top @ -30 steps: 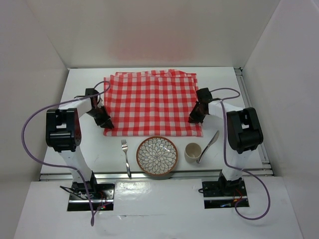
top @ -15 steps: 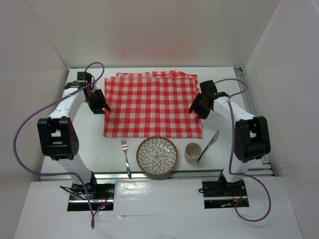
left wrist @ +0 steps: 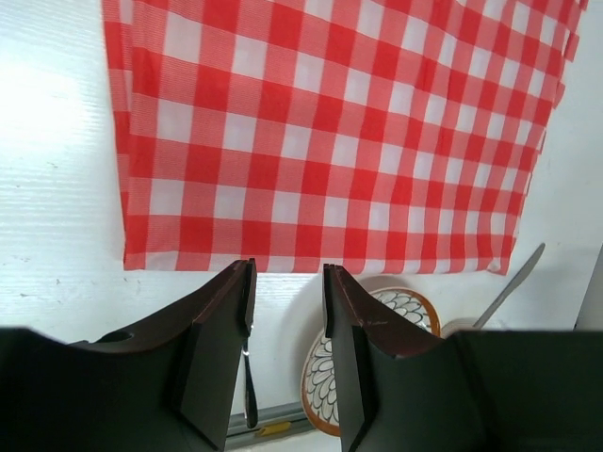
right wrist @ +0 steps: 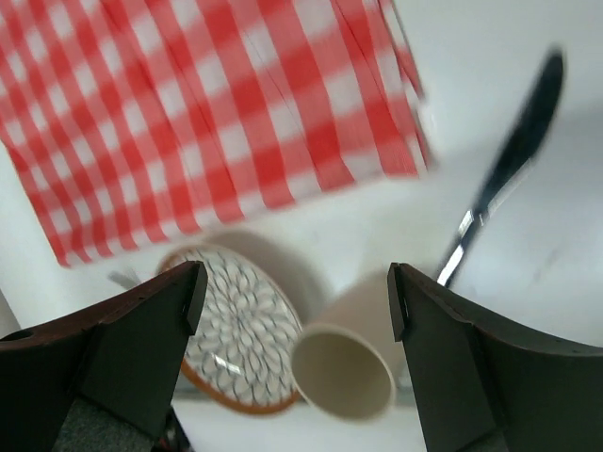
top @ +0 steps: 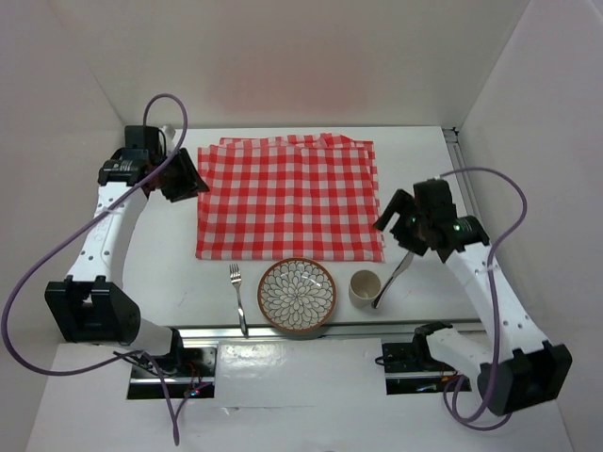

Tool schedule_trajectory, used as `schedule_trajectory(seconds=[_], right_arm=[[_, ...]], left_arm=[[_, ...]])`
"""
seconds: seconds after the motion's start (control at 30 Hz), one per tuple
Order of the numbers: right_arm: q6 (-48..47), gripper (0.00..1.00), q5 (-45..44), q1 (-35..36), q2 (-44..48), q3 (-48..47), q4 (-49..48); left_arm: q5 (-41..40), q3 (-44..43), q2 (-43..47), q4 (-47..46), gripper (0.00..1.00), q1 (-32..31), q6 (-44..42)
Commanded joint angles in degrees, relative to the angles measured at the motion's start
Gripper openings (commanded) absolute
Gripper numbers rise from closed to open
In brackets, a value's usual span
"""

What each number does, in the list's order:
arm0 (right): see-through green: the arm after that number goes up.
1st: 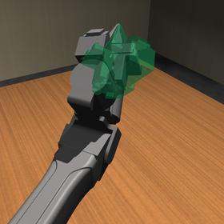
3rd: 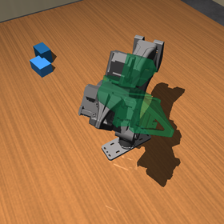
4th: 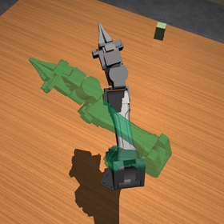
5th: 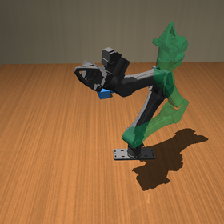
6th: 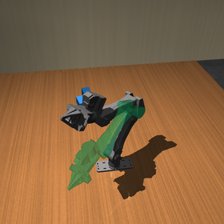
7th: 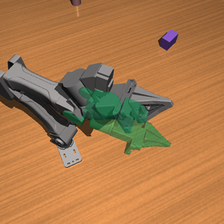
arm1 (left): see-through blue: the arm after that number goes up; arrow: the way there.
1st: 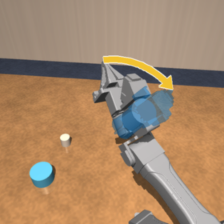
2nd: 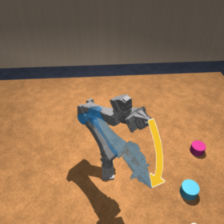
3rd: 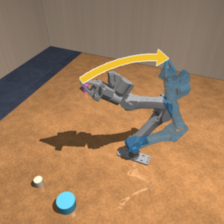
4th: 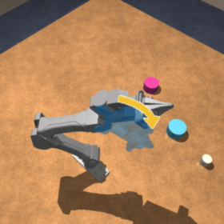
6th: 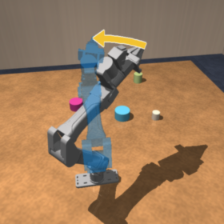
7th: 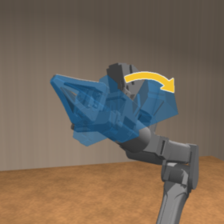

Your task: Set the dinner table for one person

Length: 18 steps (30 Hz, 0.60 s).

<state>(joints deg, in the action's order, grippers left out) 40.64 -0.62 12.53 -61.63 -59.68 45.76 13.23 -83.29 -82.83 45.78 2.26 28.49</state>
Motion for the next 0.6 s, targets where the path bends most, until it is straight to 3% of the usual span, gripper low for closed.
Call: schedule_trajectory(seconds=[0.0,0.17,0.43,0.57], right_arm=[[5.66,0.9,3.08,1.35,7.01,5.62,10.4],[9.37,0.9,4.93,1.88,13.1,11.15,13.91],[6.73,0.75,7.92,1.88,14.43,16.7,11.29],[5.07,0.72,9.41,1.88,13.9,17.49,9.01]], left_arm=[[1.36,0.58,1.0,-1.13,0.52,-2.08,-1.77],[0.31,3.12,1.0,-1.13,0.52,-4.36,-1.77],[-0.84,3.66,0.48,-1.13,0.52,-7.71,-1.16],[-0.84,4.18,0.47,-1.13,0.52,-8.41,-0.63]])
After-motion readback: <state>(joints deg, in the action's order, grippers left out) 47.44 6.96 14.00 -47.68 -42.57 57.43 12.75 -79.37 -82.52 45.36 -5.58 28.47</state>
